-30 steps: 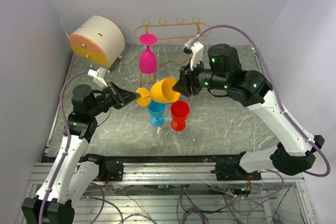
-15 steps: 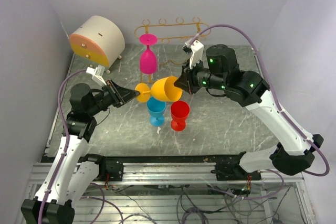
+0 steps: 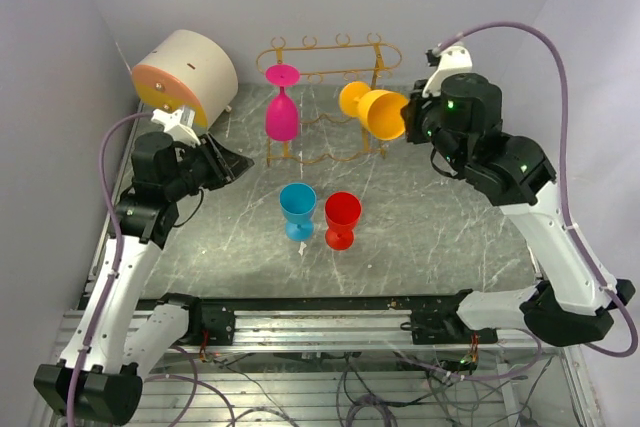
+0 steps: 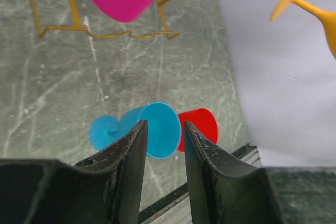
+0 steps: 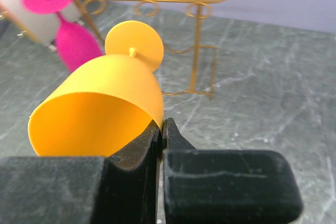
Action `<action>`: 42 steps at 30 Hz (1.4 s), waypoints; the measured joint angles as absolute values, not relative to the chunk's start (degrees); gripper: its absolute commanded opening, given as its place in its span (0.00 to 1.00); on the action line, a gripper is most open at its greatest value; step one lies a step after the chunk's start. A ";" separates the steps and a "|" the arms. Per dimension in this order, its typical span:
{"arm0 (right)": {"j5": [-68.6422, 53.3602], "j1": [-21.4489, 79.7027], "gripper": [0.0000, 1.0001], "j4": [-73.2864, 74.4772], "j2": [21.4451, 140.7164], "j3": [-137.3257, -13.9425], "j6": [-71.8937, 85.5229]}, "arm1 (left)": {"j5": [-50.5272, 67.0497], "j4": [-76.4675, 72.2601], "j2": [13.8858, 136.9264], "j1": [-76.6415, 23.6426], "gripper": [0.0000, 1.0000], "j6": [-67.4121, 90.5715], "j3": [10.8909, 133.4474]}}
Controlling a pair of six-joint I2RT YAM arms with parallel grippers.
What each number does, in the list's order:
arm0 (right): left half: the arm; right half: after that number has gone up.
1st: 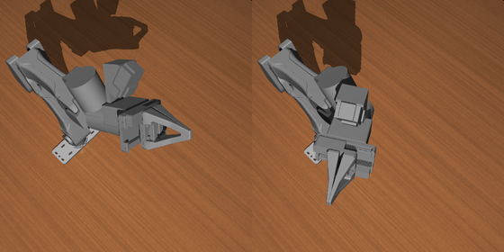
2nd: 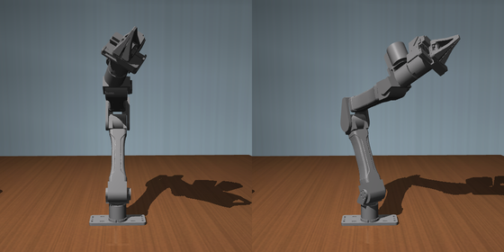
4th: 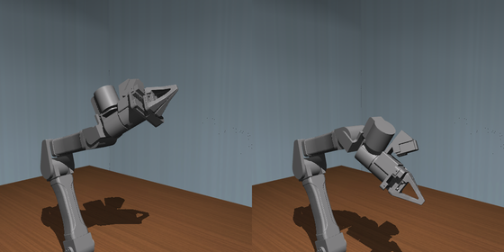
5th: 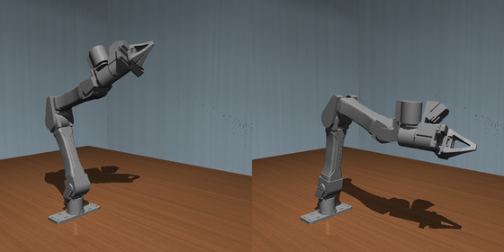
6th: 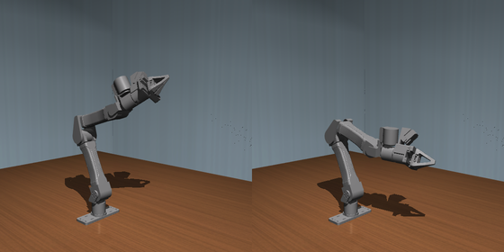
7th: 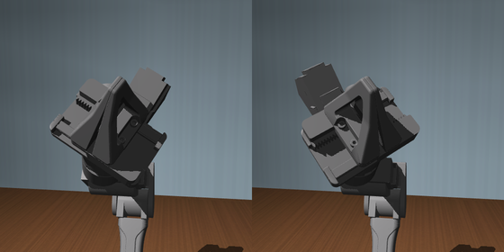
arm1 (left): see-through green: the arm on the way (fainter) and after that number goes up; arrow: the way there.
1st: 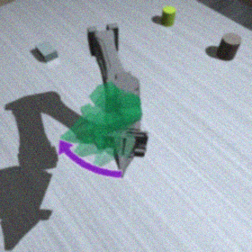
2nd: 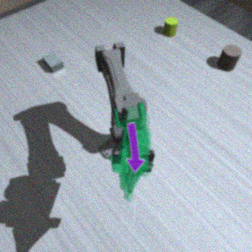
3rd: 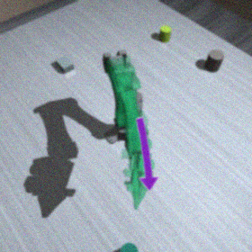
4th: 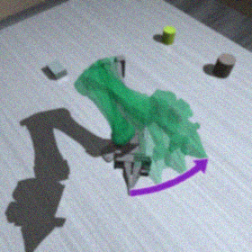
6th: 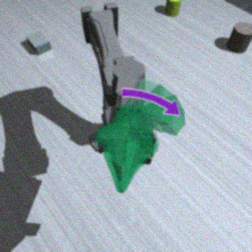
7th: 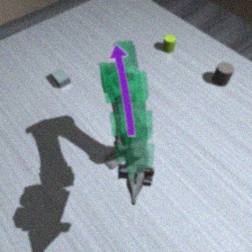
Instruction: Take the wine glass off the wine glass rack
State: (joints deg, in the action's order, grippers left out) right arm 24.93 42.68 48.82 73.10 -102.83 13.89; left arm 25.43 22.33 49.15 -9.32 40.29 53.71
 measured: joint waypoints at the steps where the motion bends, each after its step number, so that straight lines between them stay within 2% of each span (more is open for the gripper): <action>1: 25.67 41.43 0.00 49.30 73.08 -103.07 14.13 | 24.51 23.16 49.67 -9.32 0.44 39.48 54.39; 9: 19.31 28.27 0.00 53.15 72.79 -93.95 15.64 | 19.00 28.27 56.53 -9.32 0.43 34.65 60.55; 15: 12.53 23.22 0.00 54.87 73.14 -86.43 16.12 | 17.78 29.67 59.59 -9.32 0.42 31.94 61.49; 25: 3.42 22.57 0.00 54.96 80.47 -79.66 15.62 | 14.33 31.64 59.61 -9.32 0.41 28.03 60.75; 40: 2.02 23.18 0.00 56.58 83.22 -77.49 13.58 | 11.75 32.40 59.37 -9.32 0.41 26.30 55.37; 42: 2.20 23.51 0.04 56.69 83.55 -77.30 13.37 | 11.70 32.42 59.37 -9.32 0.41 26.24 54.83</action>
